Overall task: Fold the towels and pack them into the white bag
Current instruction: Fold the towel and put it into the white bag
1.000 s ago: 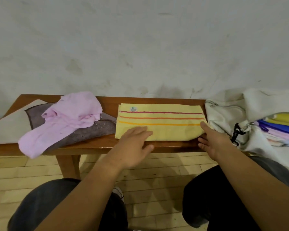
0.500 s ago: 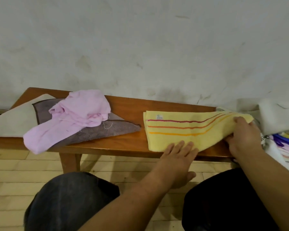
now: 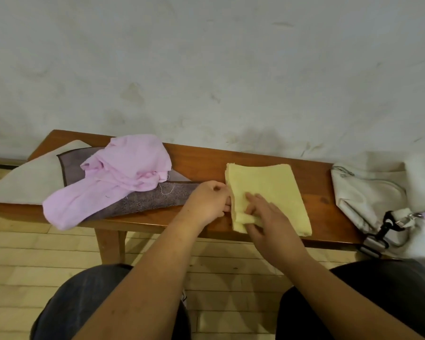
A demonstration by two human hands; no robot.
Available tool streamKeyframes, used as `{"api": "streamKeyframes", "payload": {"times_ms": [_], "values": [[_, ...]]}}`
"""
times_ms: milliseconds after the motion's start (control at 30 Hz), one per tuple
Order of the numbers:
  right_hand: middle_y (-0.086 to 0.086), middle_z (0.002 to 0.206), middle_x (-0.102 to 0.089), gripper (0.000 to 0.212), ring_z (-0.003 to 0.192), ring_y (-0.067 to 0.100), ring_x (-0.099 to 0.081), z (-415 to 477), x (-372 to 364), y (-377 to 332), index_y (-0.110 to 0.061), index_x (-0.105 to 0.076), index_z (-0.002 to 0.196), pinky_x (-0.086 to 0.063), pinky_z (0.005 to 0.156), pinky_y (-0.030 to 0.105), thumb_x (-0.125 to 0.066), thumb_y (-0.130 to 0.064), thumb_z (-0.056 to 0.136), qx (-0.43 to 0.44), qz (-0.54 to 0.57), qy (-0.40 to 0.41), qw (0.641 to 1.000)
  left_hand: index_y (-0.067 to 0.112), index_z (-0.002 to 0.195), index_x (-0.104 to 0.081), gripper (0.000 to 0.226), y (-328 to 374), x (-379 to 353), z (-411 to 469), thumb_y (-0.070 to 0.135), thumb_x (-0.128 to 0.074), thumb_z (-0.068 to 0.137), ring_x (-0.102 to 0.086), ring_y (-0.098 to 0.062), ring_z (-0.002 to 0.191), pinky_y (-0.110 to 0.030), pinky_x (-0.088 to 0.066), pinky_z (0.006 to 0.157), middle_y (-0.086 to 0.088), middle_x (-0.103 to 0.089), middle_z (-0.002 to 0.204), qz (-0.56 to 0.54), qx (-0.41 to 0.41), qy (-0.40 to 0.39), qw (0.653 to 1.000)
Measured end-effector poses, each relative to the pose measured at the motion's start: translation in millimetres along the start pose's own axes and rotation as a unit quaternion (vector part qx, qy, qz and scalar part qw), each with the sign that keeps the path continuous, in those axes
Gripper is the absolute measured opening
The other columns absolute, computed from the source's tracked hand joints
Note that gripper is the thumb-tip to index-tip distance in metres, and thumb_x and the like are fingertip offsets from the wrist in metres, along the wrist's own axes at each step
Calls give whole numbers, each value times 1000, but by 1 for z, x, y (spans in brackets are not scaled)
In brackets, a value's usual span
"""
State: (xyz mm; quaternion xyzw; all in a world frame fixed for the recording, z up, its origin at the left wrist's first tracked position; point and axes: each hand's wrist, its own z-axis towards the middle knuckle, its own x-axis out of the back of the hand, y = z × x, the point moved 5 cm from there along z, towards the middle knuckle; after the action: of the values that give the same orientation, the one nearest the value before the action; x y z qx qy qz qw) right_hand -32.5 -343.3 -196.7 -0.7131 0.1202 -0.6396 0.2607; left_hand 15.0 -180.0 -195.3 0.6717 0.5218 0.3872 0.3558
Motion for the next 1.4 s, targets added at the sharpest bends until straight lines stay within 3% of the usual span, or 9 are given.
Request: {"api": "streamKeyframes", "payload": {"times_ms": [67, 167, 300, 467, 533, 667, 1000, 1233, 1400], "values": [[-15, 145, -50, 61, 149, 6, -27, 0, -5, 1, -28, -35, 155, -18, 126, 34, -60, -24, 100, -6, -12, -6, 1000, 24, 122, -57, 24, -2, -2, 3, 34, -56, 100, -72, -7, 82, -31, -61, 79, 5, -74, 97, 27, -16, 9, 999], [-15, 151, -46, 50, 150, 5, -24, 1, 1, 2, -32, -45, 145, -24, 126, 40, -63, -27, 98, -16, 2, -12, 1000, 28, 124, -56, 33, -3, -4, 6, 41, -61, 94, -71, -10, 90, -38, -60, 84, 8, -70, 105, 86, -33, 32, 995], [-25, 158, -28, 20, 150, -1, -15, -2, 13, -2, -41, -53, 110, -11, 126, 33, -63, -50, 94, 1, -40, -27, 999, 28, 128, -51, 37, 4, -8, 5, 38, -64, 95, -63, -8, 90, -19, -46, 66, 10, -64, 104, 171, -65, 55, 982], [-10, 153, -42, 46, 136, 13, -42, 3, 59, 35, -33, -53, 129, -42, 108, 40, -61, -58, 91, -220, 93, 116, 964, 27, 124, -50, 35, 5, -9, 4, 38, -66, 95, -63, -9, 89, -17, -43, 64, 9, -64, 103, 249, -80, 68, 963], [0, 145, -51, 65, 120, 18, -51, 9, 65, 54, -23, -47, 142, -47, 93, 39, -63, -60, 90, -314, 168, 106, 928, 27, 122, -51, 34, 4, -10, 4, 38, -67, 94, -64, -10, 89, -19, -45, 66, 7, -66, 107, 267, -81, 66, 958], [8, 140, -58, 95, 124, 33, -57, 23, 61, 73, -10, -50, 145, -48, 104, 49, -78, -66, 74, -414, 317, 40, 852, 26, 123, -52, 34, 3, -9, 2, 36, -67, 95, -62, -9, 86, -20, -44, 67, 7, -65, 103, 294, -83, 54, 951], [3, 114, -73, 28, 104, 31, -69, 3, 87, 49, -27, -64, 124, -56, 92, 58, -66, -30, 96, -304, 434, 19, 848, 25, 144, -40, 55, 7, -21, -14, 39, -63, 96, -60, -5, 87, -22, -48, 74, 14, -60, 101, 330, -108, 19, 938], [3, 107, -78, 23, 97, 28, -75, -46, 132, 43, -26, -67, 119, -60, 85, 50, -60, -21, 98, -252, 532, 38, 807, 42, 146, -38, 63, 15, -64, -28, 70, -50, 90, -56, -13, 123, -38, -45, 108, 12, -52, 143, 71, -38, -7, 997], [7, 110, -77, 28, 101, 28, -74, -88, 157, 59, -19, -66, 122, -58, 84, 46, -61, -20, 94, -247, 618, 56, 744, 39, 128, -53, 34, 21, -134, -61, 57, -47, 100, -69, -9, 104, -35, -49, 101, 15, -65, 127, -142, 59, -125, 980]]}}
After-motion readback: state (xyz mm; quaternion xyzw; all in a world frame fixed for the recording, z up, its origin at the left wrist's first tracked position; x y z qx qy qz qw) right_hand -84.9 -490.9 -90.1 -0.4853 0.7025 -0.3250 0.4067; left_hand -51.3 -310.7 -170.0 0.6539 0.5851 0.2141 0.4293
